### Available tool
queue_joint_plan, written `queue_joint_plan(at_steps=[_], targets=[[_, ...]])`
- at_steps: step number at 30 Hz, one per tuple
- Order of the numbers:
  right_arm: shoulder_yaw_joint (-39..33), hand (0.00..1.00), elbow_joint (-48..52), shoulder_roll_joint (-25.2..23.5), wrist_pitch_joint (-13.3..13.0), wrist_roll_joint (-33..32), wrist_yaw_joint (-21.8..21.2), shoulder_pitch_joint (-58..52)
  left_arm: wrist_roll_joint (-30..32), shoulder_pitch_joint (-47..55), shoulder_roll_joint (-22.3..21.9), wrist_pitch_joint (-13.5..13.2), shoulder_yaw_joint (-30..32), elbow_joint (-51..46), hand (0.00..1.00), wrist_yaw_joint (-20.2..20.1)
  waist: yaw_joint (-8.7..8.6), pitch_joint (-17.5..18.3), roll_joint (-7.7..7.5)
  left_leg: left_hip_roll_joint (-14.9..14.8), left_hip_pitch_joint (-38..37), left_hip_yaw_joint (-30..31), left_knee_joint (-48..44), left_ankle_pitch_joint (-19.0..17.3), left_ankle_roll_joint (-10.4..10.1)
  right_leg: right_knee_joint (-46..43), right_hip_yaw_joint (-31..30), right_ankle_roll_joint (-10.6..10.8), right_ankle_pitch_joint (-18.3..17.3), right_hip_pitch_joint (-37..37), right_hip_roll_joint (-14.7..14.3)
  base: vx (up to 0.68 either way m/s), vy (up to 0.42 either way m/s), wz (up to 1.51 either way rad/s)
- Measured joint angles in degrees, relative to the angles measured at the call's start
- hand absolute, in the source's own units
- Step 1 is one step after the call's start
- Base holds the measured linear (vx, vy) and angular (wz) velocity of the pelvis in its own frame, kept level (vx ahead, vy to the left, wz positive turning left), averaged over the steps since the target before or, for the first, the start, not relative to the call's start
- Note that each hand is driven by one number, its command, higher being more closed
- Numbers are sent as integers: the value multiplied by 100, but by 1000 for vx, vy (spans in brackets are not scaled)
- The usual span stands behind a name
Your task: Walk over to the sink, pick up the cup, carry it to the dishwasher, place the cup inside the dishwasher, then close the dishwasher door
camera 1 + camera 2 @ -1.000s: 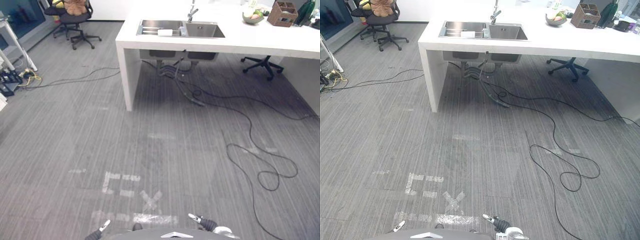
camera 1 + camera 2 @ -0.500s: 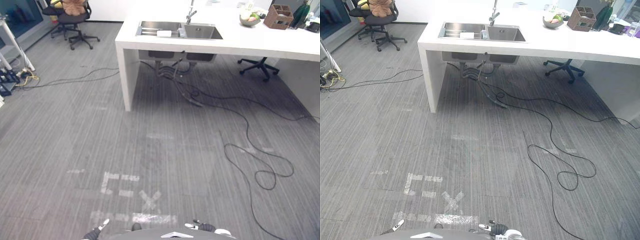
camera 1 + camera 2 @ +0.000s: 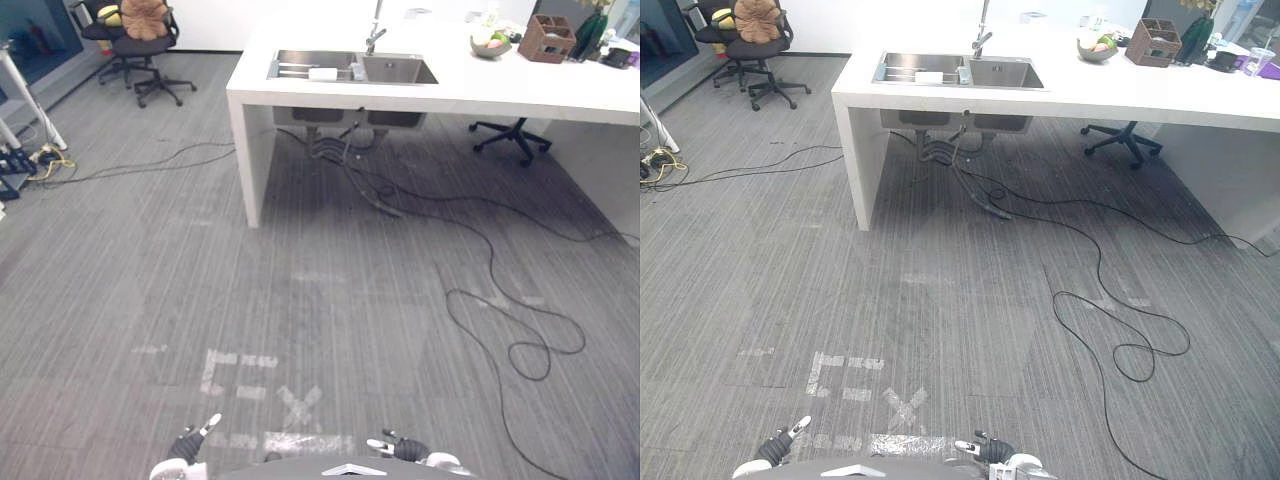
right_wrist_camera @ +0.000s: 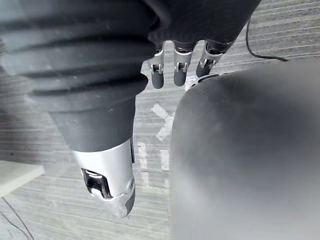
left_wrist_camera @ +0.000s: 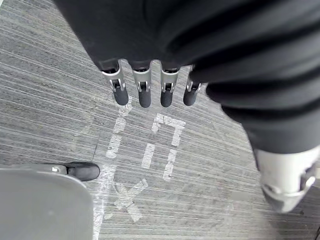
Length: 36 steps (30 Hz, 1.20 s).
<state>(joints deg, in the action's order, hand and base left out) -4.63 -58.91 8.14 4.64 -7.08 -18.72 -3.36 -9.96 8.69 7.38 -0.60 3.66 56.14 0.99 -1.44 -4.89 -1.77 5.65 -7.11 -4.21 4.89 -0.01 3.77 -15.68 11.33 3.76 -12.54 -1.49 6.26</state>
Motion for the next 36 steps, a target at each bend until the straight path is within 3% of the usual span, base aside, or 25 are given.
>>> queue_joint_plan(at_steps=[2, 3, 5, 6, 9, 10, 12, 14, 15, 16, 18, 19, 20, 21, 23, 25, 27, 29, 31, 32, 33, 34, 35, 36], targets=[[-5, 0, 70, 25, -83, -76, 111, 10, -15, 0, -15, -2, 0, -23, 0, 61, 11, -78, -60, 87, -114, 77, -2, -47, 80, -1007, 31, 85, -109, 298, 213, 80, 40, 18], [-7, 0, 118, 61, -119, -261, 175, 33, -111, 10, -31, 5, 0, -33, 0, 113, -6, -145, 75, 69, -258, 121, -38, -74, 150, -1796, 34, 5, -88, 650, 313, 100, 35, 9], [-12, 0, 126, 31, -173, -508, 250, 29, -334, 15, -25, 98, 51, -31, 0, 139, -39, -171, 59, -61, -295, 135, -331, -284, 167, -2046, 74, -56, -417, 1020, 300, 124, 10, 9], [-14, 0, 125, 32, -175, -568, 252, 23, -368, 13, -30, 136, 73, -26, 0, 140, -54, -179, 76, -132, -276, 143, -429, -368, 143, -1929, 84, -55, -414, 1112, 244, 100, -1, 4], [-103, 0, 98, 18, -206, -724, 241, 23, -678, -158, -85, 367, 249, 210, 0, 252, -169, -206, 112, -438, -191, 285, -814, -730, 20, -752, 1, 0, 97, 1519, 11, 188, -56, 16], [-168, 0, 49, 20, -211, -720, 215, 21, -743, -217, -132, 435, 410, 320, 0, 253, -181, -221, 114, -520, -208, 339, -941, -888, -38, -101, -79, 11, 492, 1599, -37, 307, -125, 17], [-307, 0, -40, 18, -200, -708, 130, -64, -613, -294, -184, 496, 583, 359, 0, 244, -194, -321, 109, -586, -287, 480, -1281, -1231, -111, 500, -146, 45, 878, 1609, -24, 366, -202, 30], [-419, 0, -25, -19, -194, -726, 36, -142, -418, -311, -236, 508, 791, 351, 0, 233, -215, -414, 96, -634, -464, 576, -1633, -1693, -250, 466, -130, 13, 954, 1582, 63, 399, -270, 33], [-515, 0, -24, -64, -184, -735, 36, -256, -239, -310, -255, 504, 886, 346, 0, 198, -212, -424, 62, -656, -648, 640, -1803, -2019, -336, 228, -128, -108, 863, 1551, 105, 398, -269, 25], [-570, 0, -10, -65, -164, -803, 19, -289, -131, -314, -302, 500, 963, 354, 0, 180, -211, -432, 75, -700, -768, 708, -1887, -2231, -411, -123, -137, -253, 1069, 1612, 110, 660, -410, 33], [-584, 0, 117, 66, -100, -884, 24, -367, 85, -266, -431, 515, 978, 416, 0, 117, -303, -267, 326, -1064, -991, 765, -1774, -2520, -510, -943, -62, -276, 1050, 1862, -144, 604, -325, 18], [-652, 0, 149, 195, -38, -880, 55, -409, 297, -227, -574, 534, 978, 489, 0, 84, -273, -128, 588, -1331, -1057, 878, -2003, -2472, -618, -1323, 31, -520, 582, 1949, -430, 538, -245, -14], [-679, 0, 131, 221, -20, -835, 57, -372, 430, -263, -582, 564, 981, 474, 0, 42, -256, -87, 666, -1387, -859, 924, -2460, -2339, -667, -1454, 54, -620, 419, 1932, -515, 661, -321, -21], [-694, 0, 127, 224, 16, -842, 58, -371, 527, -279, -578, 572, 979, 474, 0, 20, -267, -103, 639, -1416, -697, 920, -2850, -2215, -698, -1461, 54, -655, 311, 1876, -576, 638, -334, -19], [-677, 0, 151, 221, 67, -899, 67, -304, 811, -334, -565, 566, 976, 464, 0, 13, -343, -101, 654, -1604, 111, 870, -5021, -1346, -799, -1016, 38, -807, 85, 1249, -871, 708, -324, -11], [-555, 0, 106, 221, 84, -905, 117, -314, 803, -326, -564, 529, 983, 301, 0, 14, -324, -145, 612, -1833, 735, 557, -6700, -1508, -710, -272, -32, -900, 134, 389, -1160, 561, -191, -11], [-413, 0, 37, 171, 111, -934, 201, -258, 835, -340, -563, 456, 963, 63, 0, 33, -191, -183, 424, -1685, 1307, 390, -7283, -1750, -655, 303, -181, -988, 180, -356, -1221, 641, -164, -38], [-309, 0, 8, 136, 151, -965, 266, -23, 1210, -386, -605, 267, 958, -212, 0, 251, -36, -268, 363, -1412, 1958, 266, -6984, -2010, -556, 627, -461, -1000, 187, -801, -1220, 495, -45, -73], [-302, 0, 82, 70, 148, -1111, 272, 204, 1653, -547, -606, 90, 912, -426, 0, 566, 123, -461, 338, -1203, 2515, -194, -5456, -2069, -418, 835, -777, -935, 134, -1271, -1044, 450, 89, -88], [-279, 0, 192, 32, 130, -1116, 274, 248, 1755, -548, -598, 29, 825, -505, 0, 717, 157, -480, 323, -1081, 2623, -357, -4498, -1786, -440, 844, -834, -852, -22, -1366, -923, 393, 126, -75], [-235, 0, 262, 26, 96, -1127, 271, 261, 1842, -493, -606, -59, 712, -644, 0, 883, 200, -467, 379, -997, 2589, -376, -3314, -1272, -541, 850, -900, -766, -251, -1455, -873, 415, 167, -68], [-219, 0, 250, 5, 48, -1161, 288, 236, 1947, -420, -634, -217, 610, -759, 0, 1067, 241, -458, 594, -1037, 2484, -326, -2462, -129, -522, 881, -1086, -726, -446, -1625, -953, 355, 169, -59], [-164, 0, 199, -33, 55, -1160, 289, 243, 1989, -378, -628, -292, 564, -837, 0, 1161, 271, -446, 593, -973, 2400, -385, -2423, 143, -438, 900, -1208, -726, -529, -1708, -889, 540, 281, -41], [54, 0, 183, -63, 52, -1159, 273, 291, 2050, -366, -579, -480, 472, -1105, 0, 1355, 289, -459, 474, -849, 2578, -398, -2798, -147, -366, 939, -1440, -768, -607, -1732, -795, 554, 280, -4]])
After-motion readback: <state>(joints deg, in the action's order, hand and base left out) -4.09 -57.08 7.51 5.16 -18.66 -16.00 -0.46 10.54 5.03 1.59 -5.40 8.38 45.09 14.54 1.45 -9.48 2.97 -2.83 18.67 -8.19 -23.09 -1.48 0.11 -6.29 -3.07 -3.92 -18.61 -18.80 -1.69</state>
